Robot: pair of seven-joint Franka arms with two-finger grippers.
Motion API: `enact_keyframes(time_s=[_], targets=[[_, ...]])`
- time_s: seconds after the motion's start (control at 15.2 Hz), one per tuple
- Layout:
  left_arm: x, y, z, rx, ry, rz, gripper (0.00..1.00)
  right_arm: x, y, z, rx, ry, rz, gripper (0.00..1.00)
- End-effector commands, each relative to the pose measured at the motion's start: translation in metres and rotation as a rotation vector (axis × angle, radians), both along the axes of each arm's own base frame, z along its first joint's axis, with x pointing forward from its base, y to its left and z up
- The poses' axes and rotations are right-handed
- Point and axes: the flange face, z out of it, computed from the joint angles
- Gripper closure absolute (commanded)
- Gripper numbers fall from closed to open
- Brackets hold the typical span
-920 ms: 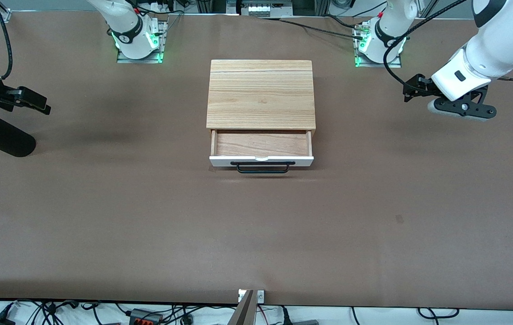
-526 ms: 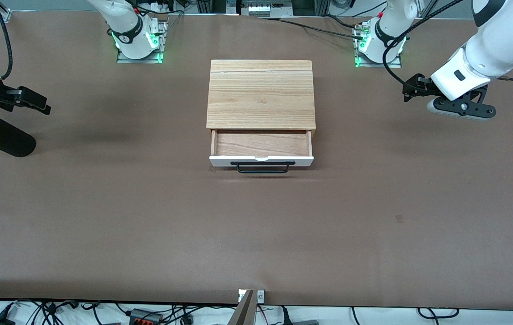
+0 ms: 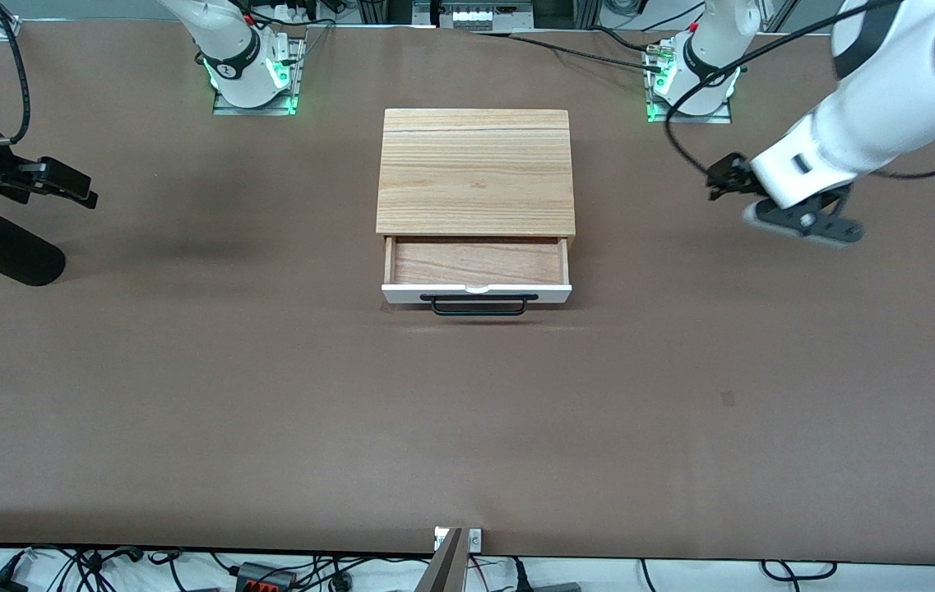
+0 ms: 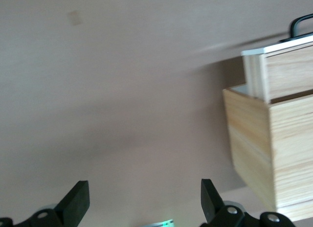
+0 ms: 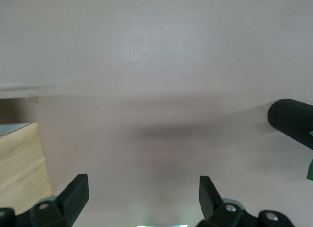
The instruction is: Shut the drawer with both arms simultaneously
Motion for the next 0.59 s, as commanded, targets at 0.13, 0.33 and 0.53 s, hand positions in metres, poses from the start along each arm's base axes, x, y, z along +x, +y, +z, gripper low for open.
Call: enact_keyframes(time_s=[0.13, 0.33, 0.53], targets=[[0.042, -0.068, -0.040, -0.004, 0.075, 0.170, 0.00, 0.015, 0.019, -0.052, 0.003, 0.146, 0.031, 0.00], [0.062, -0.080, -0.066, -0.018, 0.109, 0.173, 0.00, 0.034, 0.059, -0.109, 0.143, 0.235, 0.038, 0.00], [0.059, -0.103, -0.093, -0.013, 0.152, 0.141, 0.00, 0.062, 0.101, -0.153, 0.237, 0.162, 0.026, 0.00]])
